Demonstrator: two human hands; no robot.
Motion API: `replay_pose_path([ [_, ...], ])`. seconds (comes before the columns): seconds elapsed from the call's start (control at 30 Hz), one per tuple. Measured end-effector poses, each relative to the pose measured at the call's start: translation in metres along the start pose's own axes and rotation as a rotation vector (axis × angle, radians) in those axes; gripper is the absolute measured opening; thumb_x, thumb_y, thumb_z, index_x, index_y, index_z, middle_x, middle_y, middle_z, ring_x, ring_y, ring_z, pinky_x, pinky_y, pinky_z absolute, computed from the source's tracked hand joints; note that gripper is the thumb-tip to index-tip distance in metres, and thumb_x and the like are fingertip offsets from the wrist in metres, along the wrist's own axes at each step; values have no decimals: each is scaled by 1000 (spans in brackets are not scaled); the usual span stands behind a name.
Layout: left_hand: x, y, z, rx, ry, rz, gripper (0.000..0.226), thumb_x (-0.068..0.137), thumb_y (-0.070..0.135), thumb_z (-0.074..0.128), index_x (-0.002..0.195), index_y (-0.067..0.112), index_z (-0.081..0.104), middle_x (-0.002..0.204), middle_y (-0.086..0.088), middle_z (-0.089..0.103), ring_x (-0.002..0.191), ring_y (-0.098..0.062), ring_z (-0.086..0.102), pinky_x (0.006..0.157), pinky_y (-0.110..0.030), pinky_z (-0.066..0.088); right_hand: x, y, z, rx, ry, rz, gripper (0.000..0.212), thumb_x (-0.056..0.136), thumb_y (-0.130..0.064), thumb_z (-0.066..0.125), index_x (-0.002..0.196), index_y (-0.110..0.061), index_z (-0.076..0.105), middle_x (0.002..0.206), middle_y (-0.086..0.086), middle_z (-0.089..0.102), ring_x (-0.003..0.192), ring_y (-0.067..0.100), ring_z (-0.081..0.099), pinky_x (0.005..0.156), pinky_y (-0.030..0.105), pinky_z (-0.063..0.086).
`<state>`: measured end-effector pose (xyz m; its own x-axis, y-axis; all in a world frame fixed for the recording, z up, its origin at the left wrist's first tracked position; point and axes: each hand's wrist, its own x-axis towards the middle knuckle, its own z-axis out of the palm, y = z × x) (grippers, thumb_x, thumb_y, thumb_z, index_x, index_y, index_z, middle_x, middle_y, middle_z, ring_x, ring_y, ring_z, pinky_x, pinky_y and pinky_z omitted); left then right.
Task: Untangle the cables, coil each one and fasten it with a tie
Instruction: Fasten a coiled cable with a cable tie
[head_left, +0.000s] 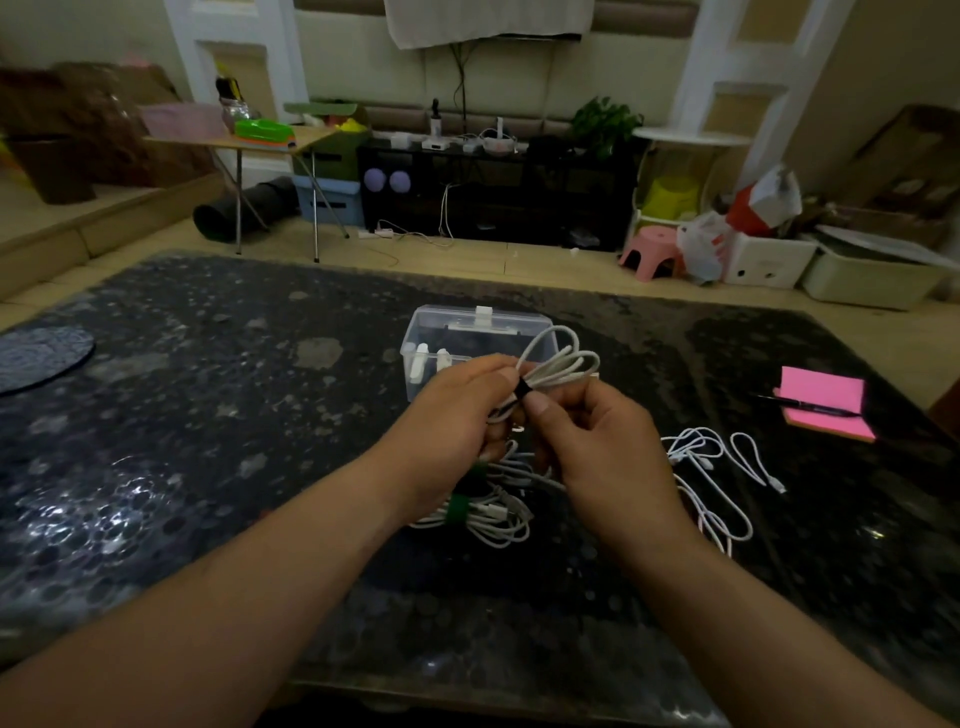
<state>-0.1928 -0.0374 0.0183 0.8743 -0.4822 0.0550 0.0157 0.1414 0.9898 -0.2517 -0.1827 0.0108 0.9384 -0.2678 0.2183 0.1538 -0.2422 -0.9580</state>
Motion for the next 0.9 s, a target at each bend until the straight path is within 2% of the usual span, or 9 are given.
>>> replay_pose_path([
  [0.1, 0, 1, 0, -90, -8, -11, 38, 112, 17, 38, 114, 12, 75, 73, -3, 55, 60, -12, 37, 51, -27, 28, 2, 1, -1, 58, 1, -26, 8, 101, -21, 69, 97, -19, 76, 89, -2, 79, 87, 16, 75, 83, 42, 61],
  [0.17, -1, 5, -1, -127, -10, -28, 37, 112, 17, 36, 119, 11, 72, 69, -2, 53, 58, -11, 36, 50, -27, 26, 2, 1, 0, 108, -16, -42, 7, 101, -17, 69, 99, -15, 75, 93, 4, 79, 92, 24, 76, 90, 49, 61],
  [0.33, -3, 15, -10, -172, -117, -109, 38, 112, 21, 40, 140, 6, 60, 69, -4, 47, 56, -15, 27, 46, -26, 20, 2, -1, 1, 305, -127, 30, 18, 95, -20, 70, 112, -16, 76, 104, 8, 81, 103, 27, 76, 105, 58, 55],
  [0.47, -9, 25, -15, -133, -201, -138, 37, 111, 24, 44, 141, 10, 61, 70, -6, 43, 56, -16, 23, 46, -24, 18, 4, 3, -1, 322, -218, 22, 29, 92, -28, 69, 117, -17, 79, 117, 11, 79, 116, 33, 72, 110, 62, 49],
  [0.57, -10, 27, -15, -146, -189, -153, 36, 112, 23, 41, 140, 11, 60, 69, -4, 45, 54, -13, 24, 46, -24, 17, 3, 2, 2, 331, -194, -32, 21, 95, -23, 72, 112, -13, 79, 110, 16, 79, 111, 36, 73, 108, 63, 51],
  [0.7, -14, 27, -6, -64, -73, -176, 31, 114, 33, 38, 121, 12, 59, 67, -3, 53, 50, -13, 35, 41, -23, 30, 1, -2, 2, 203, -119, -78, 13, 102, -13, 65, 106, -14, 77, 94, 5, 80, 97, 22, 76, 94, 45, 59],
  [0.8, -17, 19, 1, 270, 174, 21, 34, 114, 38, 39, 112, 8, 54, 79, -13, 60, 62, -23, 54, 53, -42, 54, 1, -1, 6, 124, -44, -61, 11, 102, -20, 67, 102, -22, 78, 94, -3, 81, 94, 14, 77, 89, 41, 59],
  [0.87, -21, 12, 4, 498, 275, 240, 28, 113, 32, 42, 102, 10, 56, 85, -14, 61, 72, -29, 58, 66, -52, 55, 4, 1, 9, 91, 11, -48, 13, 103, -25, 67, 98, -19, 78, 90, -3, 80, 87, 11, 75, 81, 38, 58],
  [0.9, -24, 10, 5, 573, 264, 296, 23, 113, 29, 43, 102, 15, 57, 85, -7, 63, 75, -26, 60, 68, -50, 52, 5, 1, 10, 89, 34, -38, 15, 103, -26, 67, 97, -18, 78, 88, -3, 80, 83, 9, 74, 78, 36, 57],
])
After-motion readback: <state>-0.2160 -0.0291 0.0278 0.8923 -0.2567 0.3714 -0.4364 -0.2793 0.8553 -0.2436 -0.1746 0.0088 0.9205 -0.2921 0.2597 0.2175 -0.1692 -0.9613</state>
